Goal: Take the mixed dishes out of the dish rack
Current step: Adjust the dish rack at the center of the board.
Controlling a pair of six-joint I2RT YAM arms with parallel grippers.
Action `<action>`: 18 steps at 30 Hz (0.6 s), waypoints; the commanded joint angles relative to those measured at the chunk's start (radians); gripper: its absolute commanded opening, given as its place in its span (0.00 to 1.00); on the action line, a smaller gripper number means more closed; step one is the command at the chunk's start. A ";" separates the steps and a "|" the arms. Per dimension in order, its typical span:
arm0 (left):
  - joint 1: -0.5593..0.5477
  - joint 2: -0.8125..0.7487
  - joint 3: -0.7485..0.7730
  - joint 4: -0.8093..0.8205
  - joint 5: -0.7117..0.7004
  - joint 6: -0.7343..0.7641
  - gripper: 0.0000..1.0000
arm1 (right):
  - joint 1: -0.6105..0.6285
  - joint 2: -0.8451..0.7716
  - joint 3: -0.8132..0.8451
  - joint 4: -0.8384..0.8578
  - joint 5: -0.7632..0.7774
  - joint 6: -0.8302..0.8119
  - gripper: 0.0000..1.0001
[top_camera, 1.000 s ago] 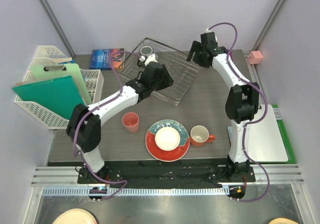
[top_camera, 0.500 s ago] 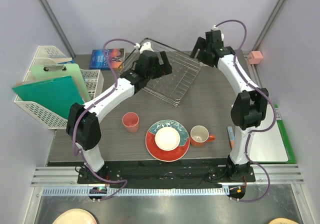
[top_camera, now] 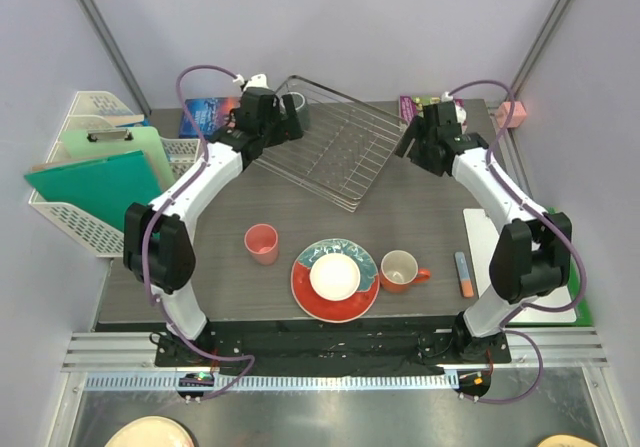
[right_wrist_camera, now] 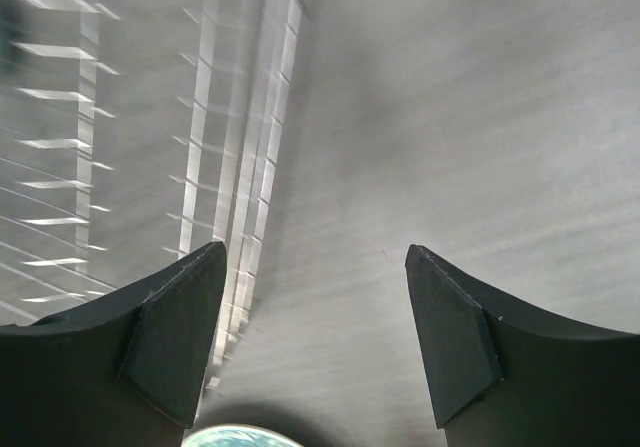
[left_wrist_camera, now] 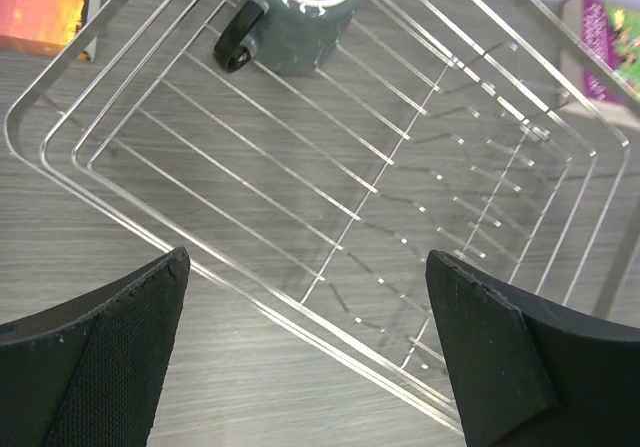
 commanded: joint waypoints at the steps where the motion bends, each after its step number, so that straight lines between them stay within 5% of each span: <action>1: -0.011 -0.066 -0.002 -0.022 -0.081 0.071 1.00 | 0.032 -0.003 -0.058 0.063 0.000 0.059 0.77; 14: -0.011 -0.181 -0.205 0.073 -0.083 -0.034 1.00 | 0.086 0.100 -0.027 0.132 0.012 0.136 0.77; 18: -0.011 -0.209 -0.254 0.098 -0.091 -0.077 1.00 | 0.091 0.149 -0.043 0.149 0.003 0.160 0.62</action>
